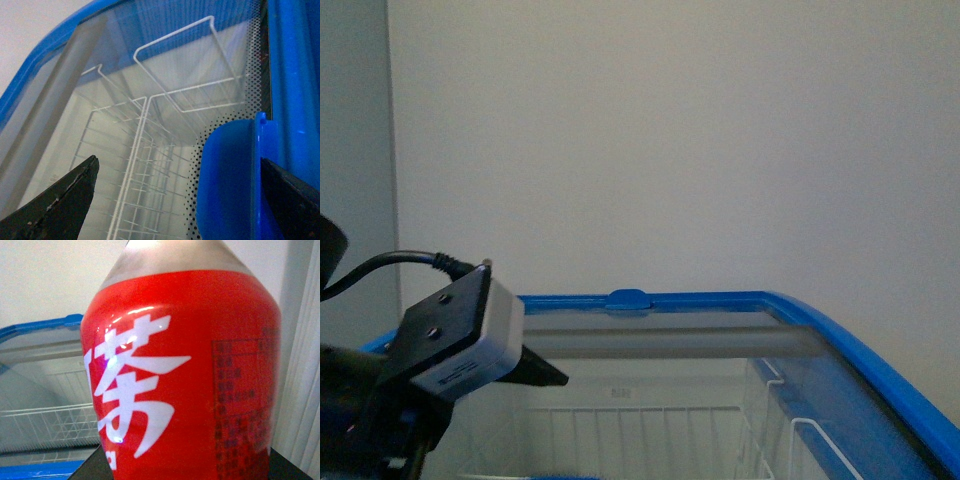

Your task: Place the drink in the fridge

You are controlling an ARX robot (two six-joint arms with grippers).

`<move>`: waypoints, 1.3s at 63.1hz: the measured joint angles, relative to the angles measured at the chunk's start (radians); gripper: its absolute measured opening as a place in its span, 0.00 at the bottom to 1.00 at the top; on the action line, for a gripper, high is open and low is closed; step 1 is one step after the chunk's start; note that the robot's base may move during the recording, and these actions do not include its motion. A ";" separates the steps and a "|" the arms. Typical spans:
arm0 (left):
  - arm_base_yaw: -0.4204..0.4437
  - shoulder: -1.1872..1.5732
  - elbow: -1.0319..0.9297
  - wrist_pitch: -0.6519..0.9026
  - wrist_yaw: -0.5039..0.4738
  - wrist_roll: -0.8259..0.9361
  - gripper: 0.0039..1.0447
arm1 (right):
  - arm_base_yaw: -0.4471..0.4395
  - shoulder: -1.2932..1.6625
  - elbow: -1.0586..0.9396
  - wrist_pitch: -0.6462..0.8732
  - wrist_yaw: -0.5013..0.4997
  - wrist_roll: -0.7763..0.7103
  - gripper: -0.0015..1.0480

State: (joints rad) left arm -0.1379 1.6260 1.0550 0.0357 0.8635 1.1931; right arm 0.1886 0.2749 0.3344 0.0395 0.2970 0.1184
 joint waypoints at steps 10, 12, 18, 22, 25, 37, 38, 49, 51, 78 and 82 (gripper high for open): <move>-0.017 0.116 0.150 0.083 -0.078 -0.024 0.93 | 0.000 0.000 0.000 0.000 0.000 0.000 0.36; -0.019 0.129 0.172 0.082 -0.091 -0.024 0.93 | 0.000 0.000 0.000 0.000 0.000 0.000 0.36; -0.026 0.199 0.284 0.087 -0.150 -0.031 0.93 | 0.000 0.000 0.000 0.000 0.000 0.000 0.36; -0.032 0.257 0.374 0.102 -0.200 -0.042 0.93 | 0.000 0.000 0.000 0.000 0.001 0.000 0.36; -0.033 0.288 0.419 0.108 -0.227 -0.047 0.93 | 0.000 0.000 0.000 0.000 0.001 0.000 0.36; -0.034 0.388 0.568 0.137 -0.314 -0.065 0.93 | 0.000 0.000 0.000 0.000 0.000 0.000 0.36; -0.034 0.399 0.585 0.146 -0.325 -0.068 0.93 | 0.000 0.000 0.000 0.000 0.000 0.000 0.36; -0.037 0.438 0.623 0.217 -0.335 -0.124 0.93 | 0.000 0.000 0.000 0.000 0.001 0.000 0.36; -0.039 0.438 0.622 0.229 -0.335 -0.139 0.93 | 0.000 0.000 0.000 0.000 0.000 0.000 0.36; 0.005 0.023 0.198 0.365 -0.633 -0.780 0.93 | 0.000 0.000 0.000 0.000 -0.001 0.000 0.36; 0.019 -0.081 0.095 0.345 -0.673 -0.902 0.93 | 0.000 0.000 0.000 0.000 0.000 0.000 0.36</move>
State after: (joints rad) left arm -0.1184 1.5448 1.1500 0.3805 0.1902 0.2909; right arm 0.1890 0.2749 0.3344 0.0395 0.2966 0.1184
